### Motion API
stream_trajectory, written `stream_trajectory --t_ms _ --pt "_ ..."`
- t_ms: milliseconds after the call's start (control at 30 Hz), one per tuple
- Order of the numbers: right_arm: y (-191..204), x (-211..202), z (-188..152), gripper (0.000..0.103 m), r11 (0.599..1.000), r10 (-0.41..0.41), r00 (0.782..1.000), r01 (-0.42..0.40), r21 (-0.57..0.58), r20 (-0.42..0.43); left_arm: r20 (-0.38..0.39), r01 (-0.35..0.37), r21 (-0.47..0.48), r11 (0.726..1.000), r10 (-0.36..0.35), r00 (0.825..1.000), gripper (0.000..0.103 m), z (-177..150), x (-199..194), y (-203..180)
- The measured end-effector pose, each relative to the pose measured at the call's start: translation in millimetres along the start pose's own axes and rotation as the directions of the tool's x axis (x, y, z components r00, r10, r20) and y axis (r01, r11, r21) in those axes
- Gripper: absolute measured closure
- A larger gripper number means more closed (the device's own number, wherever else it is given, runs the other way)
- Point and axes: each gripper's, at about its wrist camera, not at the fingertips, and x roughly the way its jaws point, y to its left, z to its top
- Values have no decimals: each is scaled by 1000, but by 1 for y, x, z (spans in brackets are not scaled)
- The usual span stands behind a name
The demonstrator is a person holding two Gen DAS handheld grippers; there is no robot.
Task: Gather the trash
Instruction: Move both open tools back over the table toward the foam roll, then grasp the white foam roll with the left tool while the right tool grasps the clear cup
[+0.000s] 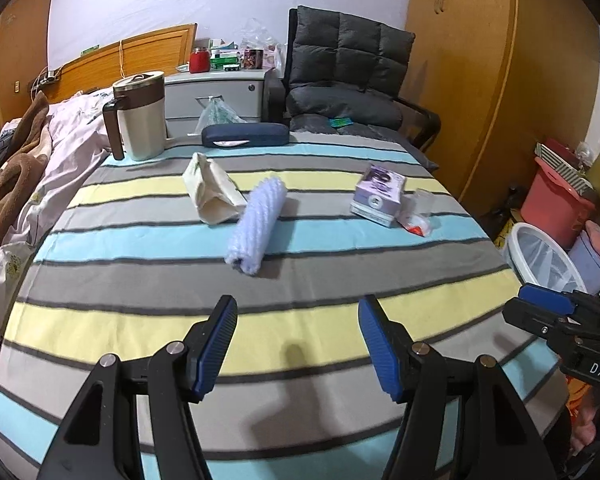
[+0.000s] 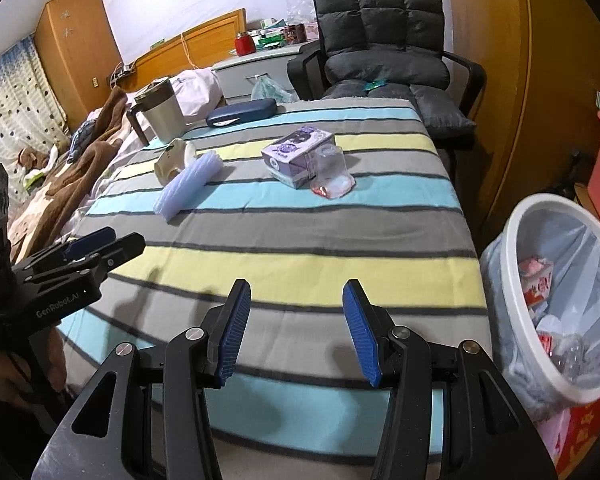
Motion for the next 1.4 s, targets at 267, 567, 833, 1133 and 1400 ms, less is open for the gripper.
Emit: stream_trajectory --t_ms 267,567,833,1133,1400 --pt "-1 17 22 53 1000 -2 1000 2 -8 13 9 -18 1 1000 18 1000 37 28 21 21" --pt "-9 38 49 53 1000 -17 999 17 -1 30 -31 7 23 1000 -7 999 37 52 64 27" --pt "-21 66 69 53 999 -34 999 34 15 12 -106 -22 23 1000 24 994 38 50 96 24" --pt "-34 97 80 67 999 -36 999 36 20 -27 -138 -37 41 998 42 990 58 48 109 20" --pt "-28 83 72 69 1000 -20 1000 20 6 -14 -134 -33 35 999 37 990 77 45 102 20"
